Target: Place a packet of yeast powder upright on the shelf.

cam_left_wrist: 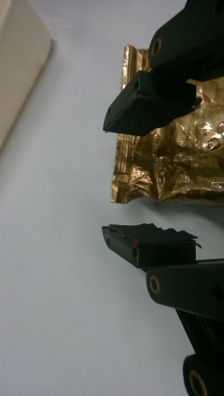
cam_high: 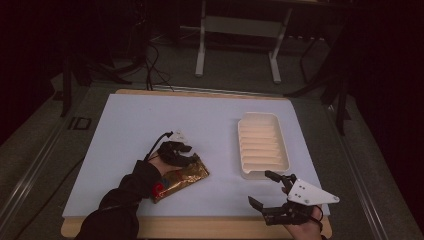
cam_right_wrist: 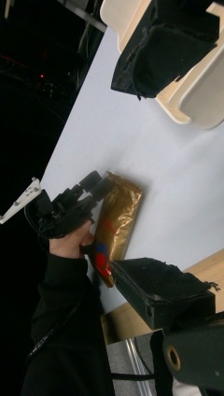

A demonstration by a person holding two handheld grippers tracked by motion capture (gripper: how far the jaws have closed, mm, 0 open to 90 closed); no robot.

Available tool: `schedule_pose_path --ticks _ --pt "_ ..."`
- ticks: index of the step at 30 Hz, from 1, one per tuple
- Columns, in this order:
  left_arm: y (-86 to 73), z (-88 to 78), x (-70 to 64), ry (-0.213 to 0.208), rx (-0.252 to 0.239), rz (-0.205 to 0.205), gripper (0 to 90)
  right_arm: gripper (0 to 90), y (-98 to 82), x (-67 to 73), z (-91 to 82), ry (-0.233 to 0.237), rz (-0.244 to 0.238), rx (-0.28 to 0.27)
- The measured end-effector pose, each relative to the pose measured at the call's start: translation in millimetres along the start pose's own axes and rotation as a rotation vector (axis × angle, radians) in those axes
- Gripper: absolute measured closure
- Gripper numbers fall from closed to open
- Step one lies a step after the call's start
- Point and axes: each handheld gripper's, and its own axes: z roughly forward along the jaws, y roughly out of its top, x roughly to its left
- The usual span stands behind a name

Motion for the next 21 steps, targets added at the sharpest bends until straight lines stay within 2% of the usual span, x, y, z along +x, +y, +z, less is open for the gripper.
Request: schedule_pose_path --ticks 3,8,11,16,21 --pt "-2.2 4.0 -0.5 -0.004 0.031 0.008 44.0 11.9 -0.3 -0.2 -0.1 -0.001 0.003 0.001" --pt "-4.5 8.6 -0.3 0.006 0.053 0.005 44.1 12.8 -0.4 -0.1 0.5 -0.001 0.004 0.006" --pt "-4.4 11.8 -2.5 0.002 0.076 0.023 44.9 12.8 -0.4 0.2 0.9 -0.002 0.001 0.008" --pt "-3.4 13.4 -9.0 0.022 0.09 0.067 52.3 12.8 -0.2 0.8 0.8 -0.002 0.0 0.008" --pt "-3.0 13.5 -10.6 0.047 0.099 0.083 61.3 13.1 -0.1 0.8 0.8 -0.001 -0.003 0.009"
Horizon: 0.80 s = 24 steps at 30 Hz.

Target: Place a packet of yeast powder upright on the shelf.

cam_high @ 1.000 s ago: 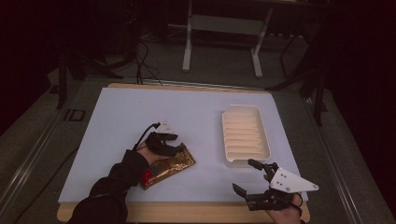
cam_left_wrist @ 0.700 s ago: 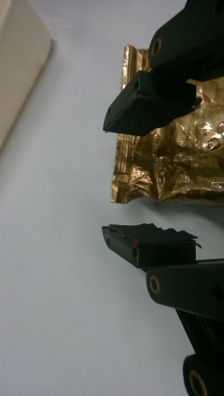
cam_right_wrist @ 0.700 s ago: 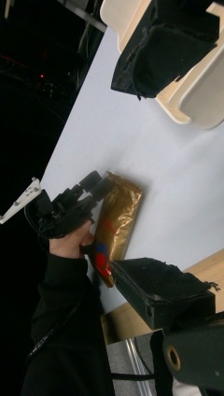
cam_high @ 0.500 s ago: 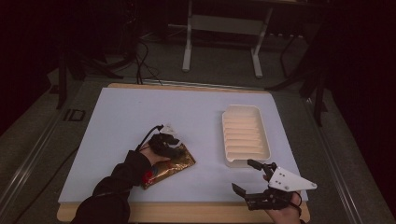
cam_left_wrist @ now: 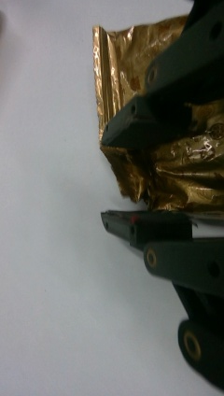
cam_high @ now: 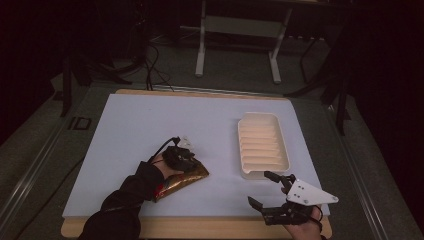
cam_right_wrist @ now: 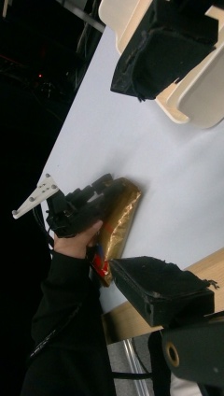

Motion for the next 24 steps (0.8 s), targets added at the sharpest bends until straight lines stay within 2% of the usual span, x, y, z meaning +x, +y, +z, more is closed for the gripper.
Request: schedule_pose_path --ticks 3,7,10,15,20,22,24 --pt "-0.3 -0.4 0.4 0.004 0.0 0.004 67.4 13.1 -0.1 -0.2 0.0 0.001 -0.001 0.003" --pt "-0.9 -0.6 -2.7 -0.004 -0.008 0.03 81.6 13.2 -0.6 -0.9 0.4 0.001 0.003 0.003" --pt "-0.6 -1.5 -2.3 -0.012 -0.009 0.026 87.7 13.2 -0.7 -1.3 0.2 0.001 0.006 0.001" --pt "1.3 -6.4 -2.7 -0.005 -0.023 0.019 89.7 13.3 -0.2 -1.4 -0.7 0.001 0.003 -0.002" --pt "5.1 -18.3 -1.5 0.018 -0.048 0.011 89.9 13.5 -0.1 -1.5 -1.3 -0.001 0.003 -0.004" --pt "5.8 -21.5 -0.6 0.012 -0.056 0.004 89.9 13.5 0.1 -1.4 -1.6 -0.002 0.002 -0.005" --pt "8.4 -32.3 0.2 0.028 -0.081 -0.003 89.9 13.5 0.4 -1.4 -2.4 -0.004 0.004 -0.007"
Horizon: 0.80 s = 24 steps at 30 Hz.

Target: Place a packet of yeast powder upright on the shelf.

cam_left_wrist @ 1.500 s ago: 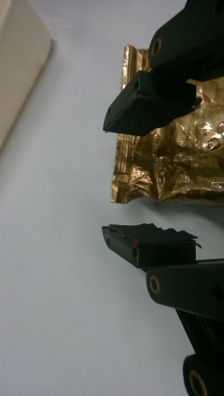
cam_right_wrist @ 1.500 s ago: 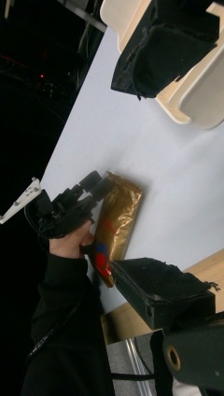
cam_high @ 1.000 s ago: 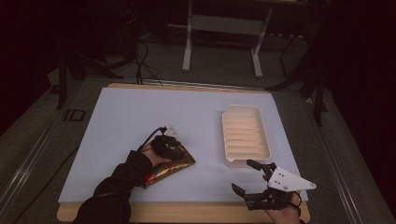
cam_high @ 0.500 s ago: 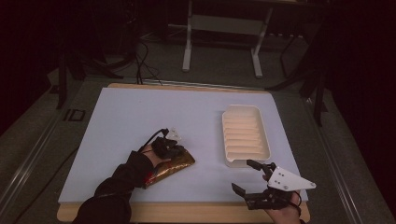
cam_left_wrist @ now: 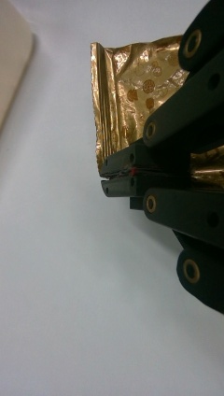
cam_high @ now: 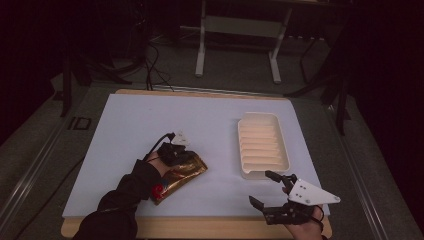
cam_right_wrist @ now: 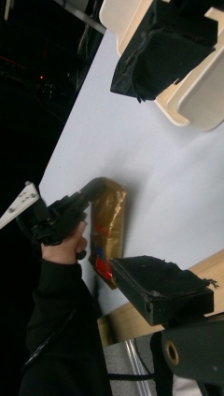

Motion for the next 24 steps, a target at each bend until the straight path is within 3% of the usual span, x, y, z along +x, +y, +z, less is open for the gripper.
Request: schedule_pose_path --ticks 14,24 --pt "13.2 -42.6 -1.9 0.037 -0.048 0.014 89.9 13.9 1.0 1.5 -0.3 0.006 -0.007 -0.003" --pt "17.8 -74.8 -11.0 0.059 -0.069 0.039 89.9 14.5 2.1 2.6 -0.9 0.007 -0.011 -0.008"
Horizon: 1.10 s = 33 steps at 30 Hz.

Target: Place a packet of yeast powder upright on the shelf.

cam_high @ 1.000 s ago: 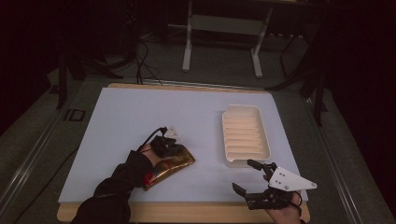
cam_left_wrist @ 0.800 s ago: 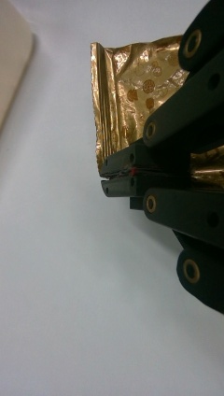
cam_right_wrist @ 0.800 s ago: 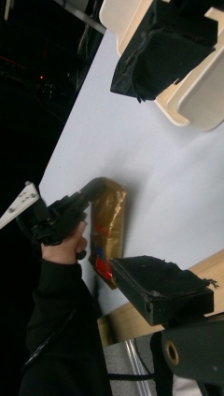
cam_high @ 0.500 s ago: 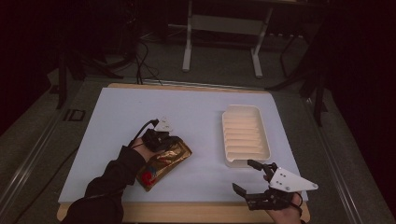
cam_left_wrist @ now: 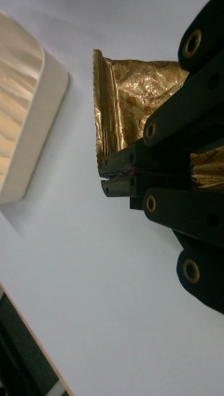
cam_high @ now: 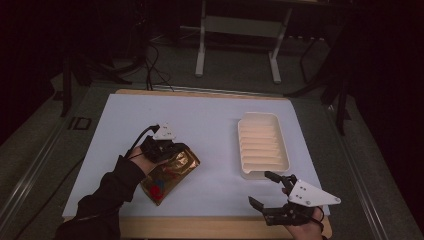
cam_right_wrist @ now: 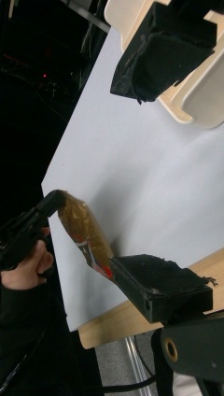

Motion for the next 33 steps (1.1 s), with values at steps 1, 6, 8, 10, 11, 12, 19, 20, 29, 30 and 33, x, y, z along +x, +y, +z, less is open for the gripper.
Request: schedule_pose_path --ticks 1,6,8,10,11,12,19,20,29,30,33 --pt "0.3 -2.5 -0.9 0.001 -0.004 0.002 89.9 14.6 0.1 0.1 0.1 0.0 -0.001 0.001" --pt "3.8 -18.1 -9.5 -0.008 -0.033 0.024 89.9 14.5 0.8 0.7 0.7 0.002 0.001 0.002" --pt "6.3 -24.1 -13.5 -0.013 -0.043 0.035 90.0 14.5 1.3 0.8 0.5 0.001 -0.002 0.0" --pt "10.4 -32.6 -18.4 -0.022 -0.065 0.046 90.0 14.5 1.7 1.0 0.3 0.001 -0.003 -0.001" --pt "10.4 -32.6 -18.4 -0.022 -0.065 0.046 90.0 14.5 1.7 1.0 0.3 0.001 -0.003 -0.001" --pt "11.8 -35.2 -19.9 -0.02 -0.077 0.043 90.0 14.5 1.9 1.1 0.5 0.001 -0.003 0.0" --pt "23.4 -49.5 -28.5 -0.004 -0.166 0.033 90.0 14.5 2.6 0.9 0.1 -0.002 -0.004 -0.005" --pt "25.2 -50.5 -29.9 -0.017 -0.18 0.026 90.0 14.6 2.8 0.8 -0.1 -0.004 -0.002 -0.005" --pt "40.7 -55.7 -40.4 -0.022 -0.251 0.023 90.0 15.2 11.2 -2.8 -1.8 -0.001 0.004 -0.013" --pt "42.0 -57.1 -41.3 -0.025 -0.271 0.013 90.0 15.2 13.6 -3.7 -1.8 0.001 0.003 -0.016" --pt "45.0 -61.8 -43.1 -0.045 -0.302 -0.001 90.0 15.4 23.5 -8.6 -0.9 -0.001 -0.008 -0.017"
